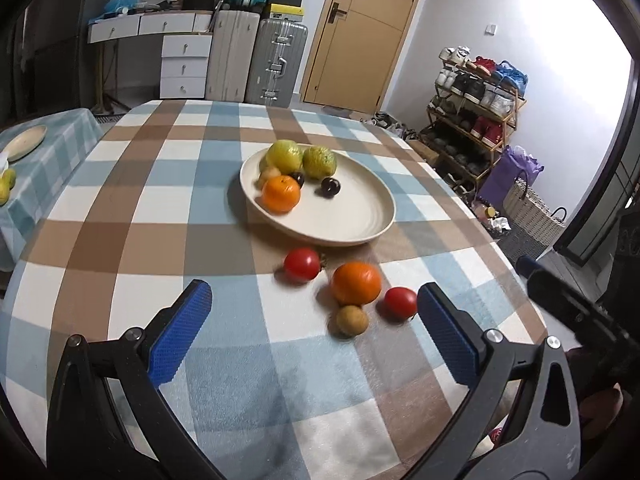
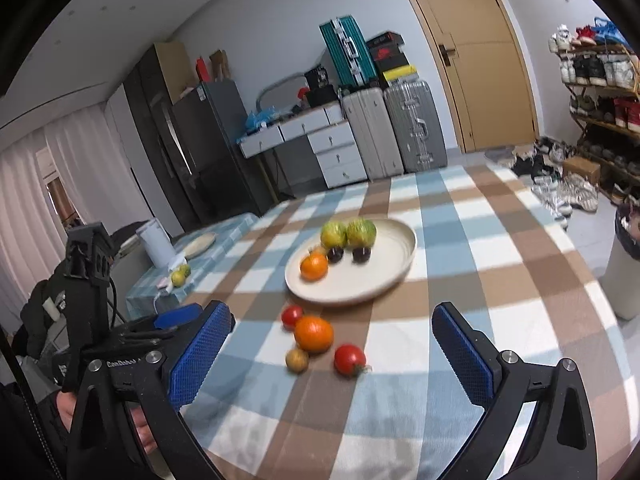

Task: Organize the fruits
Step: 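Withdraw the left gripper from the plate toward the remaining fruits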

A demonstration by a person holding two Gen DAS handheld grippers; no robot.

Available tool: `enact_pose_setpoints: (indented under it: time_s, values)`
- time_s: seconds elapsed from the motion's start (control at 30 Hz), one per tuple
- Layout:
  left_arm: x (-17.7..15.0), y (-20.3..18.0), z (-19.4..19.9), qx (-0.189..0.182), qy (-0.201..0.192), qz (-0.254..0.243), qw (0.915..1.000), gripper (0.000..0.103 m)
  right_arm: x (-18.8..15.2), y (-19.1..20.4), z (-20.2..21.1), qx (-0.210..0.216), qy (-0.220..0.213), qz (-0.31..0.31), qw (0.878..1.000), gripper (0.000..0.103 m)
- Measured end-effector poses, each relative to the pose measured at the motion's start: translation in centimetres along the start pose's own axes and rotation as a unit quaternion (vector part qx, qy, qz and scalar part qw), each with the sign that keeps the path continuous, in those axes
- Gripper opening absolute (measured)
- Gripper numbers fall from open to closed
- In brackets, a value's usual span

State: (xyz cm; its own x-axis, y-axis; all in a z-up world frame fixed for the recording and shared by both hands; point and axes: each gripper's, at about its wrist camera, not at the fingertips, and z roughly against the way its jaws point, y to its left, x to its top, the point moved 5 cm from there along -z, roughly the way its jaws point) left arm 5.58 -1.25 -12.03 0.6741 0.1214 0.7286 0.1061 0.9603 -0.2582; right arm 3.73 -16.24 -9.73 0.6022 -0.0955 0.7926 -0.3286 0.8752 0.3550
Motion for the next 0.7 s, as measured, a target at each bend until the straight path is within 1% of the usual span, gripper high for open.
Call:
enact_pose_setpoints:
  time_s: [0.23,0.4,0.53,0.6,0.7]
  values:
    - [-0.7,0.3,-1.3,0.0,0.002,-0.005,1.0,0.102,-2.3,-0.9,-2.5,0.007,0.044,-0.023,0.999,0.103]
    - [-1.3,0.7,-2.7,-0.007,0.017,0.001,0.9998,0.102,-3.3,-1.4,-4.6,0.014,0.073,-0.032,0.997,0.103]
    - [-1.4,1.2,-3.7,-0.015,0.027,0.008,0.9995,0.102,-3.6,-2.0,-5.7,0.014,0.094,-0.043,0.995,0.103]
    - [-1.3,1.4,-4.1,-0.017,0.028,0.01,0.9994,0.102,-3.6,-2.1,-6.1,0.023,0.102,-0.048,0.993,0.103]
    - [-1.2,1.8,-4.9,-0.017,0.032,0.017,0.9992,0.102,-3.5,-2.2,-7.0,0.017,0.122,-0.04,0.992,0.102]
